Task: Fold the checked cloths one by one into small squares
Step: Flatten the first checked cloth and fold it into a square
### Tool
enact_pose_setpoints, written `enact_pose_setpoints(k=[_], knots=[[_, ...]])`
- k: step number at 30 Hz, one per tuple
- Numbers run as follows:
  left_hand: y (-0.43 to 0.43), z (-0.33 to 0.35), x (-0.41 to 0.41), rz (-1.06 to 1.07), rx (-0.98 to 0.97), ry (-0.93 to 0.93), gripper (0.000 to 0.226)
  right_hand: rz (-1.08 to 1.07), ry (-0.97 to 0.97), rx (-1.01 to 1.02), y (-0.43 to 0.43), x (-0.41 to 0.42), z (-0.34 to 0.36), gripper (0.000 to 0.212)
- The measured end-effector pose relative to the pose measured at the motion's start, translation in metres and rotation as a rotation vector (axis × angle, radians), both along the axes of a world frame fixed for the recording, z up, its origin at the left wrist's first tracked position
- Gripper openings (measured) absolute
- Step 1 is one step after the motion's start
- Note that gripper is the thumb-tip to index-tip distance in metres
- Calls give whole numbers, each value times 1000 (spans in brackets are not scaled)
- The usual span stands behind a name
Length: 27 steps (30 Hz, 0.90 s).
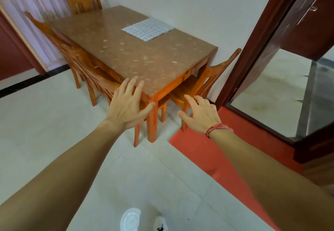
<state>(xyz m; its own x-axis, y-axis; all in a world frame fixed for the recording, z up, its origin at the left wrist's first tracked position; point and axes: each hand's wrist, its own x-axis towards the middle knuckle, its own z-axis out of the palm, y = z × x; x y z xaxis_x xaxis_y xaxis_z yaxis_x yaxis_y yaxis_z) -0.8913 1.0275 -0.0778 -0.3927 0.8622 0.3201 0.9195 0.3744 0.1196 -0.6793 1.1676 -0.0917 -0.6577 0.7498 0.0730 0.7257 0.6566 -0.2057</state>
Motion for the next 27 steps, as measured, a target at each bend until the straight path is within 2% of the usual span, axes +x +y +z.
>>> enact_pose_setpoints(k=[9,17,27], knots=[[93,-6,-67,34,-40,-13,81,14,11,-4,95,-75,-3,69],[175,-19,-151,-49,5,-62,76,13,22,30,176,-165,-9,68],[263,-31,-257,-36,-99,-142,83,-24,9,-7,258,-265,-18,67]])
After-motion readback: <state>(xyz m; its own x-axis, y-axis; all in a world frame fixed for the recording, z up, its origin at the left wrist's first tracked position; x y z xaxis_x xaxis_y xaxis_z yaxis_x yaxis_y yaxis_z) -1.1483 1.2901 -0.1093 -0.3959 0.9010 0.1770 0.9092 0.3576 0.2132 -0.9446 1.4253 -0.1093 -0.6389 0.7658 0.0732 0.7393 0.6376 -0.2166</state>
